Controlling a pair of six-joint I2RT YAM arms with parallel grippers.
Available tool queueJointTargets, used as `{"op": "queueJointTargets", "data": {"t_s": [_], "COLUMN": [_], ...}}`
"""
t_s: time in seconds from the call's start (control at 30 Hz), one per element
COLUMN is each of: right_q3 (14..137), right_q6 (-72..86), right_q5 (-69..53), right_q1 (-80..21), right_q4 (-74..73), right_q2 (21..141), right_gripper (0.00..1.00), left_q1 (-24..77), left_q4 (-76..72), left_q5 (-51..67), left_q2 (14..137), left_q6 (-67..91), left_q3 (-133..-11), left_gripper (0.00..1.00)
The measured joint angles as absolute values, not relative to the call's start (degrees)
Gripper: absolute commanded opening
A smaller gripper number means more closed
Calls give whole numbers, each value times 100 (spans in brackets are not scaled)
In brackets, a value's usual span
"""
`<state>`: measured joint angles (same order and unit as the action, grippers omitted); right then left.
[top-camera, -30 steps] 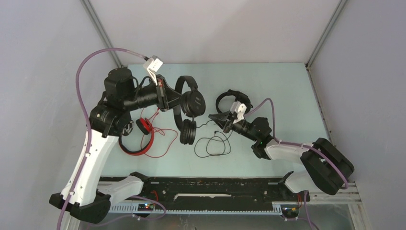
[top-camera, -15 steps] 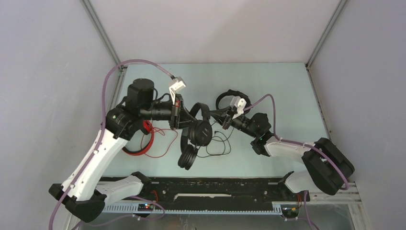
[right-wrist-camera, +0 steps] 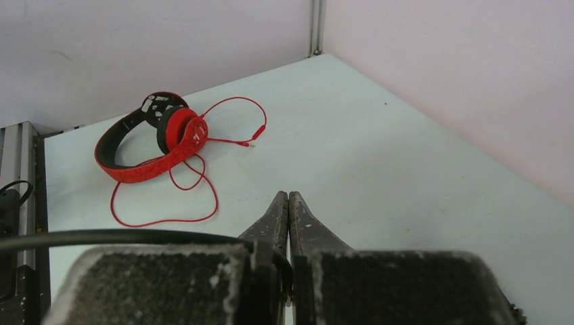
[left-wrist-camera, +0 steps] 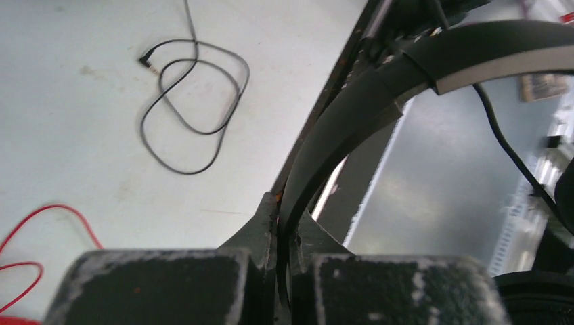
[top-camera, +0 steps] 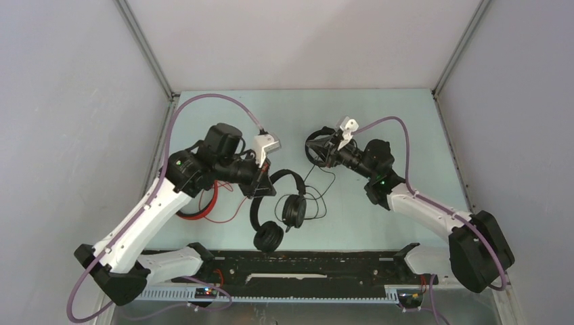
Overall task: Wrap the headphones
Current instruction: Wrap the headphones cable around the headphones.
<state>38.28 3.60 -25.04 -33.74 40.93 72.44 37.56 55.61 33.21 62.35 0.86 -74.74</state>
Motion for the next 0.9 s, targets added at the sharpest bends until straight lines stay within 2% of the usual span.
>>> {"op": "queueJointTargets", "data": {"t_s": [0.17,0.37,0.63,0.9], "right_q3": [4213,4880,5765,6040], "right_q6": [276,263,843,1914], "right_q5": [-2604,-2792,-3463,-4185], "right_q1": [-3245,-3234,-3363,-3664], "right_q4": [3183,1662,51,-287], "right_q2": [7122,7026,6921,6849], "right_gripper": [0,0,0,0], "left_q1": [3999,4038,4038,4038], "left_q4": [5802,6012,5988,5970], "left_q5": [2252,329,-1682,-2926], "left_q2": [6497,6930,7271,7894], "left_q6": [-167,-207,-132,255], "left_q3": [-7474,-7474,-7487,-7817], "left_gripper": [0,0,0,0]}}
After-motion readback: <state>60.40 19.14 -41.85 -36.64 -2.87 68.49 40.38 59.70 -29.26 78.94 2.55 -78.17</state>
